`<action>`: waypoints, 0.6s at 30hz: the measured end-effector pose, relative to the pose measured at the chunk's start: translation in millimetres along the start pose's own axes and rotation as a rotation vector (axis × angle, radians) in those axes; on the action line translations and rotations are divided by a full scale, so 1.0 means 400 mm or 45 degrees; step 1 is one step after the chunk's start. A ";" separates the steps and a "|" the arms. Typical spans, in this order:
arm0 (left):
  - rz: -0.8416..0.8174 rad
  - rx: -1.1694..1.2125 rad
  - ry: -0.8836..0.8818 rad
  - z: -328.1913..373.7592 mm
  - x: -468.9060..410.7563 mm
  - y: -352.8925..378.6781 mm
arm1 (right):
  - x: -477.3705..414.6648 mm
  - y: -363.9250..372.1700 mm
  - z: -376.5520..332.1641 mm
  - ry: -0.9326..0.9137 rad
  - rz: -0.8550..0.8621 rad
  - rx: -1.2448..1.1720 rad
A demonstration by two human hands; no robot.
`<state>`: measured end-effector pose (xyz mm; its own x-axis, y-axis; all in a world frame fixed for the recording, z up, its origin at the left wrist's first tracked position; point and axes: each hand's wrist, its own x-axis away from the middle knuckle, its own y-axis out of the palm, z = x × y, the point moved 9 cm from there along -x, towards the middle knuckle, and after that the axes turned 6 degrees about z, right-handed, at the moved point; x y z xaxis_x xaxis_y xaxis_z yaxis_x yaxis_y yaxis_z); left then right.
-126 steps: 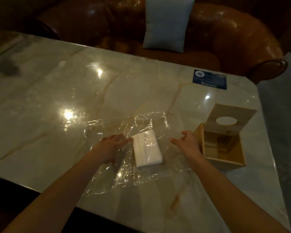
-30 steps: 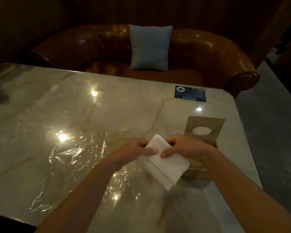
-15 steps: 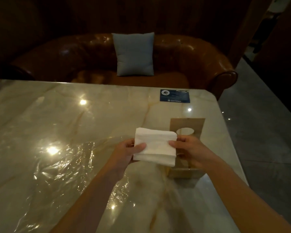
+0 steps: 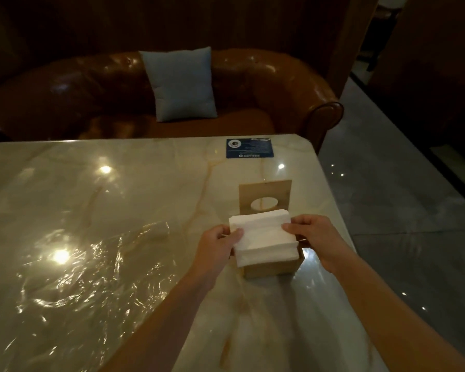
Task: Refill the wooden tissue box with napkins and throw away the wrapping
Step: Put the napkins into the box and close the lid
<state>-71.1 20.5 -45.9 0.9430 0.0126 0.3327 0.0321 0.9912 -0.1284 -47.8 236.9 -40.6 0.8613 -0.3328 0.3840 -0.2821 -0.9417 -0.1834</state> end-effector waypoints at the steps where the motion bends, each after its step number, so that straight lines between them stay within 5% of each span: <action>1: 0.001 -0.038 0.003 0.002 -0.004 0.012 | -0.004 -0.011 -0.002 -0.011 0.027 0.023; 18: 0.198 -0.571 0.123 -0.010 -0.050 0.044 | -0.067 -0.032 0.005 -0.280 0.299 0.668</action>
<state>-88.3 36.9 -58.7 0.9738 0.1228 0.1917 0.0078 0.8235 -0.5672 -66.5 257.9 -50.4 0.8842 -0.4575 0.0940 -0.2772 -0.6761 -0.6827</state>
